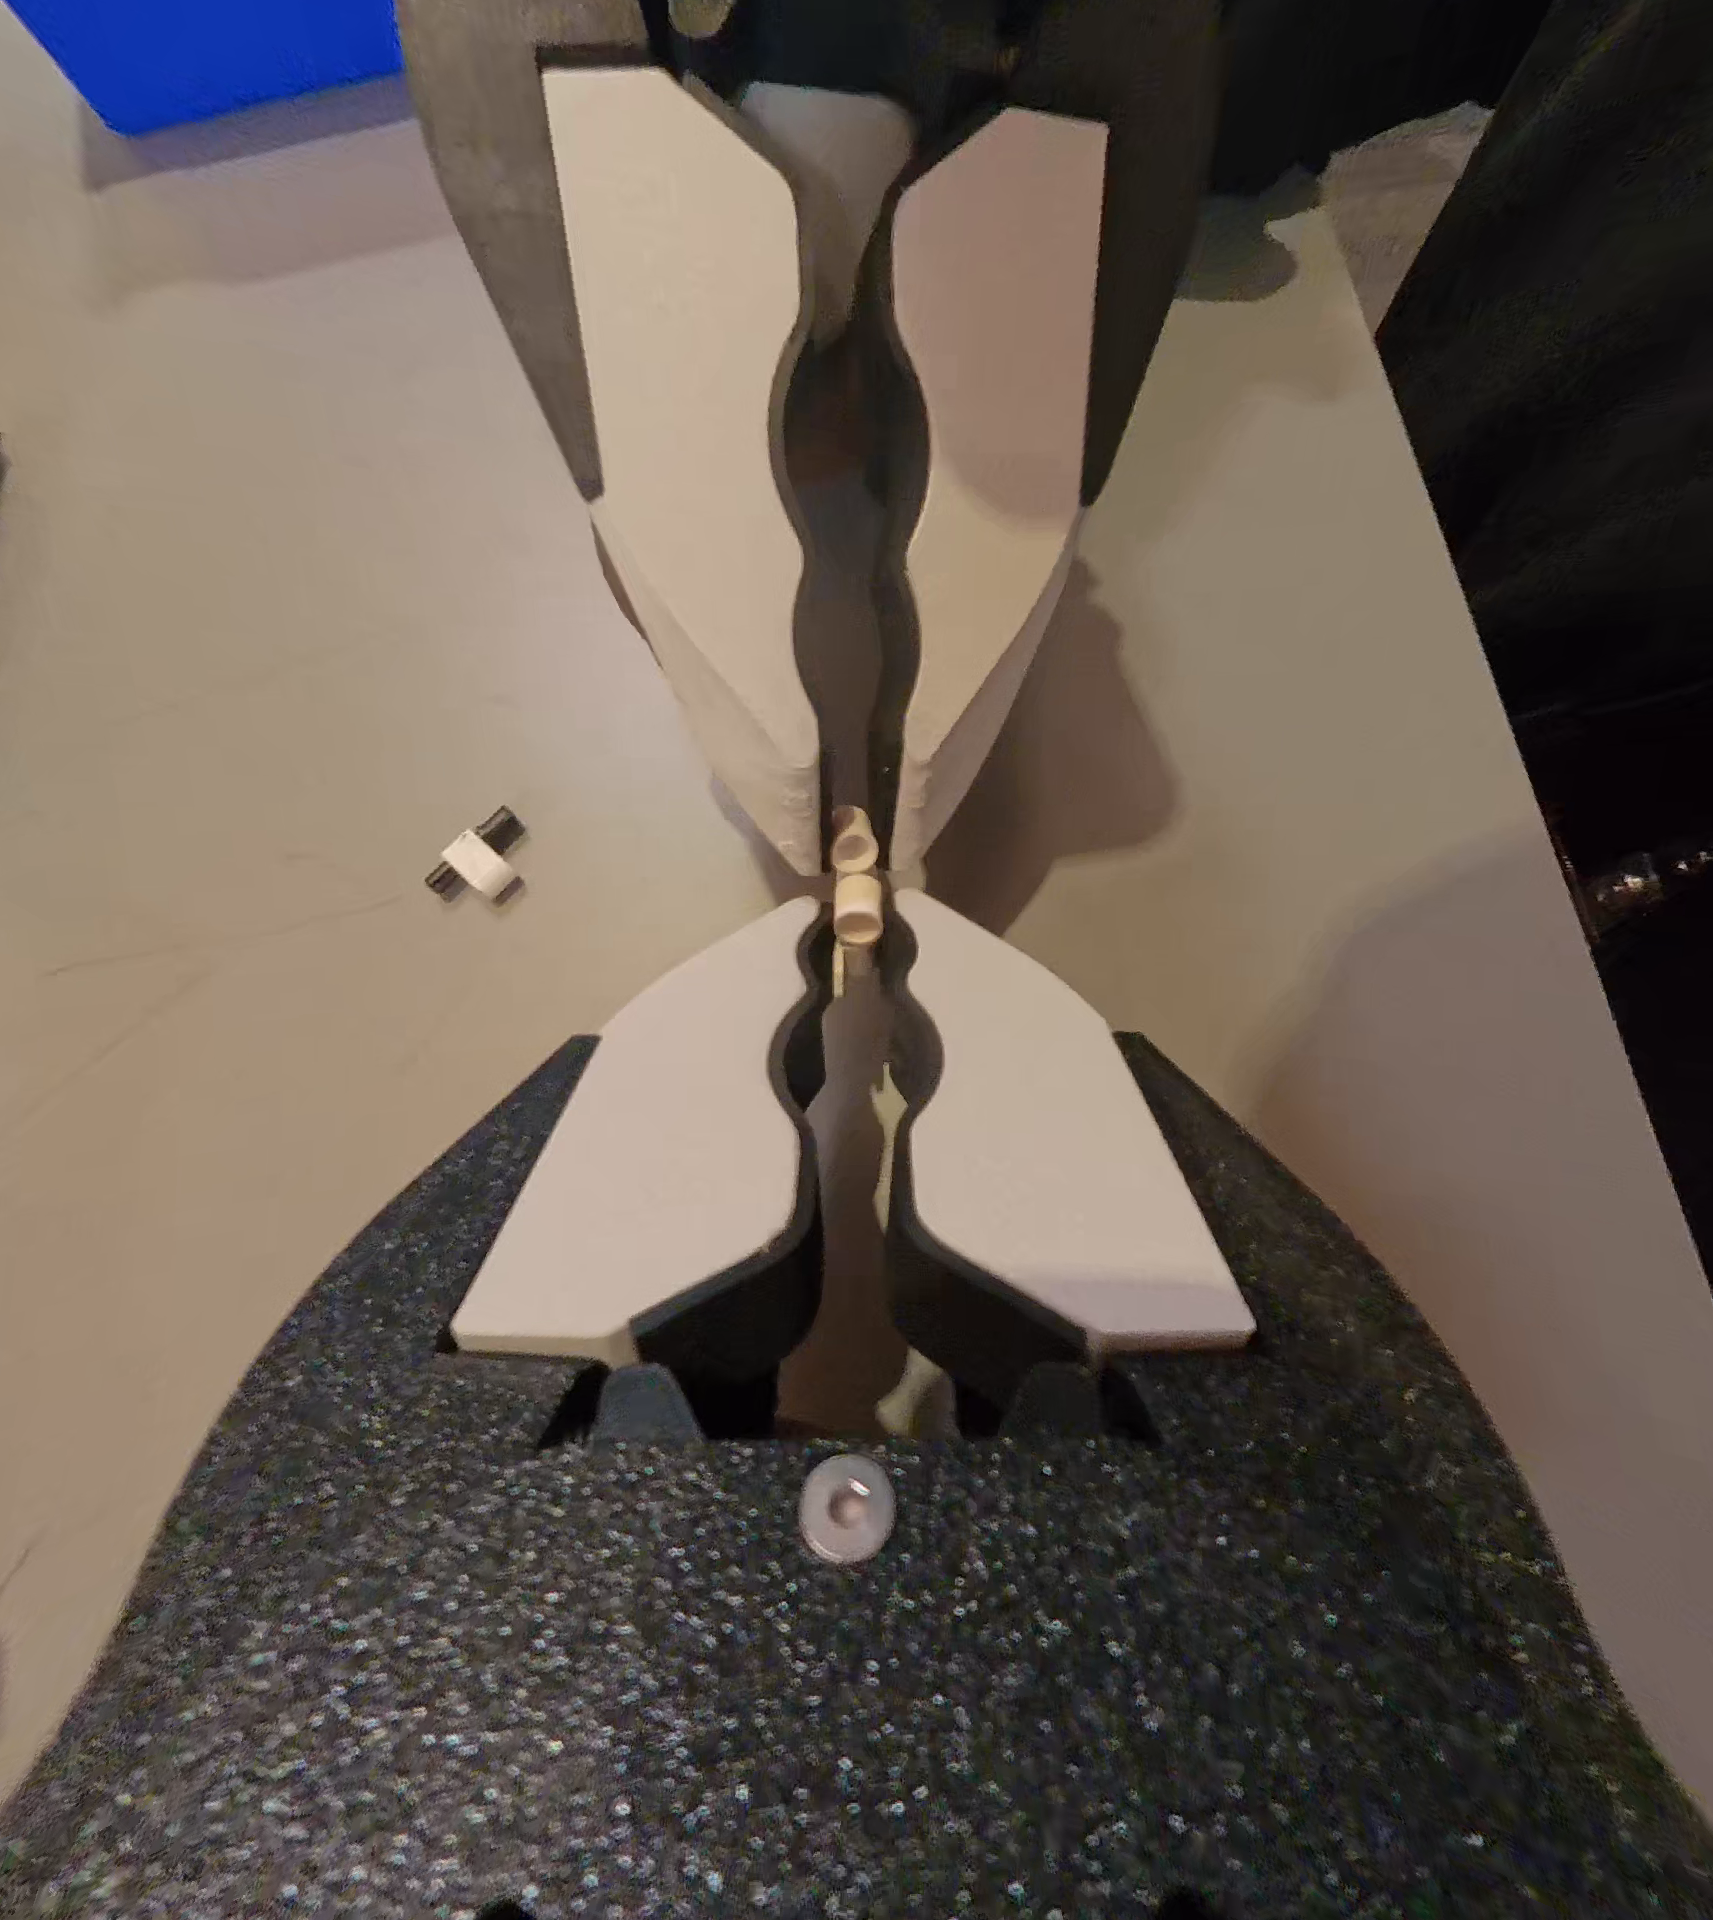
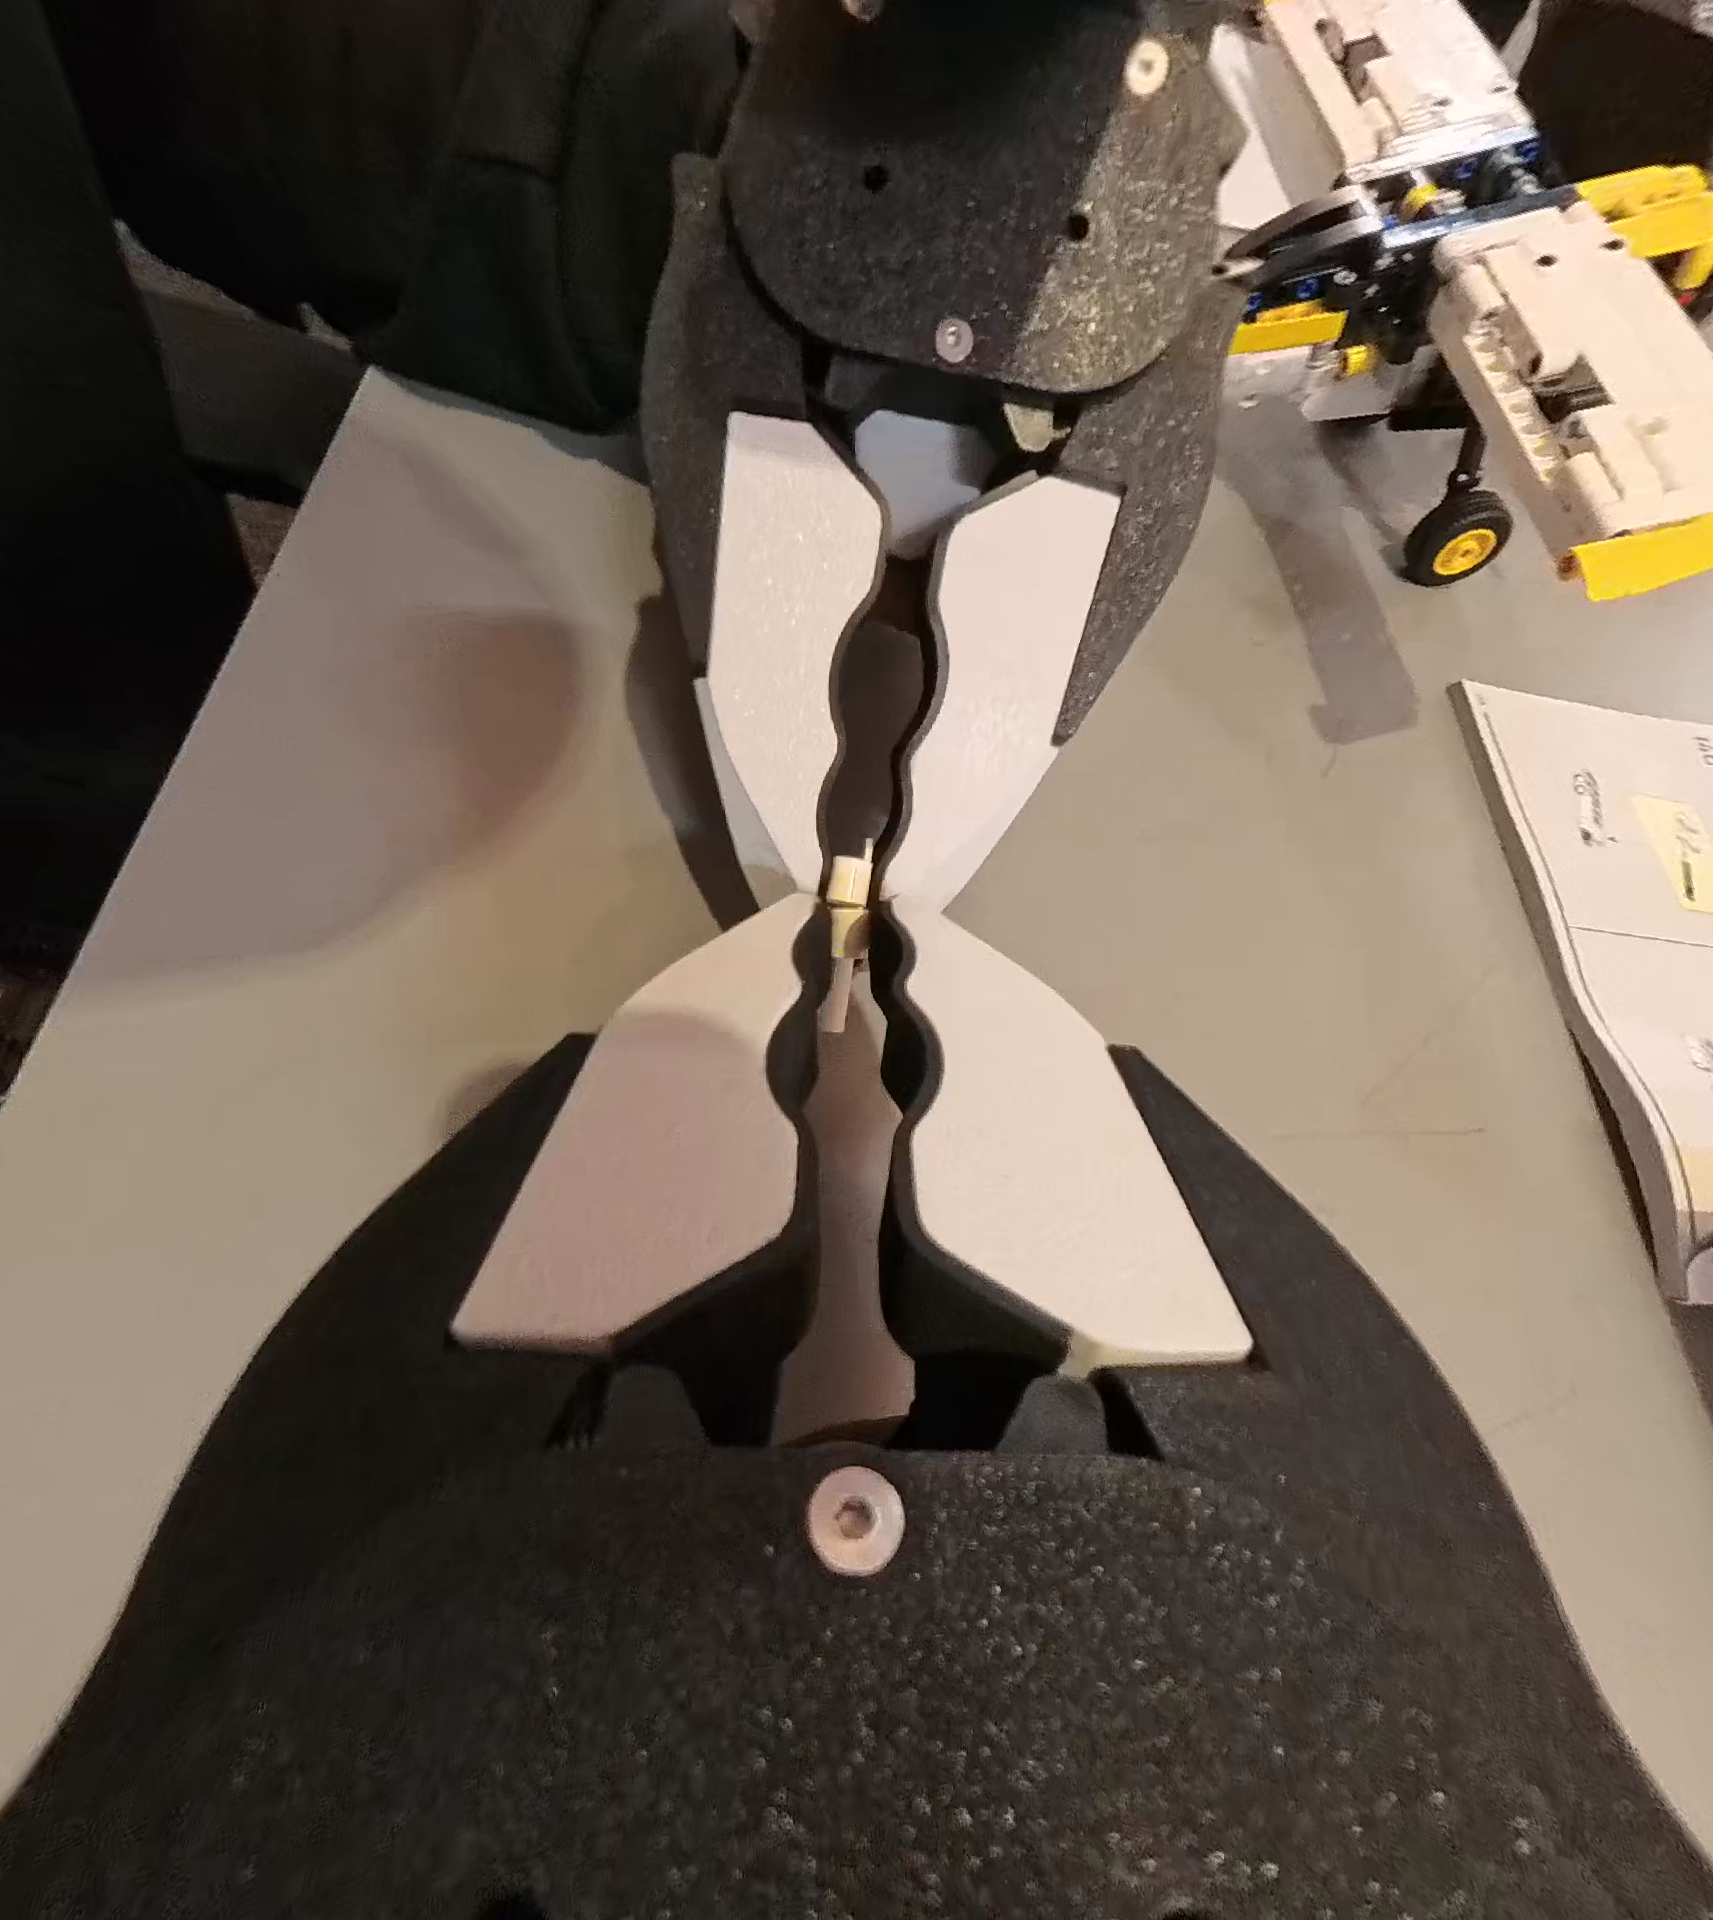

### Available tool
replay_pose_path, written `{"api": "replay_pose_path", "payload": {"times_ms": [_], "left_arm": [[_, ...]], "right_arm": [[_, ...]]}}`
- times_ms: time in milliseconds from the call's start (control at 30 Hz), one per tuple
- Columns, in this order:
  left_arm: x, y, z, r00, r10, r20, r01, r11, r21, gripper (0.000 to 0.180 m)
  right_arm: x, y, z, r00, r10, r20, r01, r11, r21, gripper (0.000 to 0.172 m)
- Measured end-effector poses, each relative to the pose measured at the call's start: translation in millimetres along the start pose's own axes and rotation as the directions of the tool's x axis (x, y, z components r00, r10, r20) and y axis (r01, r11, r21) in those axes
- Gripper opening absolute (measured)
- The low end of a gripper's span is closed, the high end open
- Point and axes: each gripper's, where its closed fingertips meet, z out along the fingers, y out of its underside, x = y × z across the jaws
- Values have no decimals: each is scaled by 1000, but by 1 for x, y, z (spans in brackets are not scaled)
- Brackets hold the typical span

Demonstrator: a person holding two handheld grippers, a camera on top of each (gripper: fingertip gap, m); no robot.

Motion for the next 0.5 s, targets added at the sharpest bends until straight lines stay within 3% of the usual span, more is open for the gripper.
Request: {"api": "replay_pose_path", "payload": {"times_ms": [233, 500], "left_arm": [[2, -1, 2, 999, -25, -34, 26, 999, 39, 7], [-1, -16, -10, 987, -122, -103, 140, 972, 187, 7]], "right_arm": [[-3, 1, 0, 1000, 8, 7, -8, 1000, 24, 7], [6, -12, -8, 989, 147, -8, -142, 969, 204, 7]]}}
